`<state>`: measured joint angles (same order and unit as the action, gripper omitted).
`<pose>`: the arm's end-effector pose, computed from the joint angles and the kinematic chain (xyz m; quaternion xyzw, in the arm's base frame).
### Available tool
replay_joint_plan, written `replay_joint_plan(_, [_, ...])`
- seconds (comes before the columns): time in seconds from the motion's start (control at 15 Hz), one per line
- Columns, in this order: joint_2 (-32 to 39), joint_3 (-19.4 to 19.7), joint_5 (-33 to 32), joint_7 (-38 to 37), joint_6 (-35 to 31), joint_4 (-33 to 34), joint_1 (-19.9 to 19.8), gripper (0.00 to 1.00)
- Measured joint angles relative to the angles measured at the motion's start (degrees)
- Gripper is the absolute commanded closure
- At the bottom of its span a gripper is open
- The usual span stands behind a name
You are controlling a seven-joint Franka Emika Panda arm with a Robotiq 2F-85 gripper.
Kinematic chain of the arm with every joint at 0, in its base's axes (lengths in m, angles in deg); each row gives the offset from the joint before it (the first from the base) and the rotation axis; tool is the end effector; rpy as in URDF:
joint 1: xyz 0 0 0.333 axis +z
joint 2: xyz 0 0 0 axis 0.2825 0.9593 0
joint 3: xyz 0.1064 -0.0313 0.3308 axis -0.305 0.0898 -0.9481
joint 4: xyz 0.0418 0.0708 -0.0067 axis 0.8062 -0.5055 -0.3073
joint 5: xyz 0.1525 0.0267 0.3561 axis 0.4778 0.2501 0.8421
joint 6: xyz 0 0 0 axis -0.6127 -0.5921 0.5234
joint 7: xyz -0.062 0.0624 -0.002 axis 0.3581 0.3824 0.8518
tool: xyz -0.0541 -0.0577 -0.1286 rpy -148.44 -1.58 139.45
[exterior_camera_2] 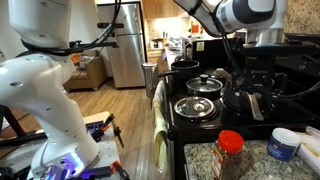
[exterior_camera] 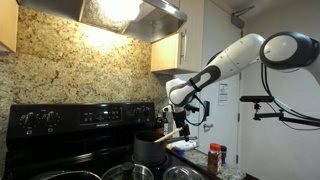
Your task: Slide the brown pot handle to the right, put the lid on the covered pot, and then put the pot with a black handle on the right front plate
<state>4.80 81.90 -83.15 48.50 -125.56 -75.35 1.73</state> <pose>0.6017 -0.2554 0.3384 0.9316 0.3351 -0.1219 0.0707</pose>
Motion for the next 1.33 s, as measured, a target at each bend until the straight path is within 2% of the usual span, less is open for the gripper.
replay_joint_plan(0.4, [-0.7, 1.5, 0.1, 0.0, -0.2, -0.4, -0.6, 0.00])
replay_joint_plan(0.6, [-3.2, 2.1, 1.2, 0.0, -3.2, -2.6, -1.9, 0.00])
replay_joint_plan(0.8, [-7.7, 2.3, 4.9, 0.0, -6.7, -7.1, -2.7, 0.00])
replay_joint_plan(1.07, [-15.9, 2.2, 11.5, -3.2, -6.3, -15.0, -2.1, 0.00])
replay_joint_plan(1.33, [-26.0, 2.2, 12.3, -11.3, -6.4, -25.0, 0.7, 0.00])
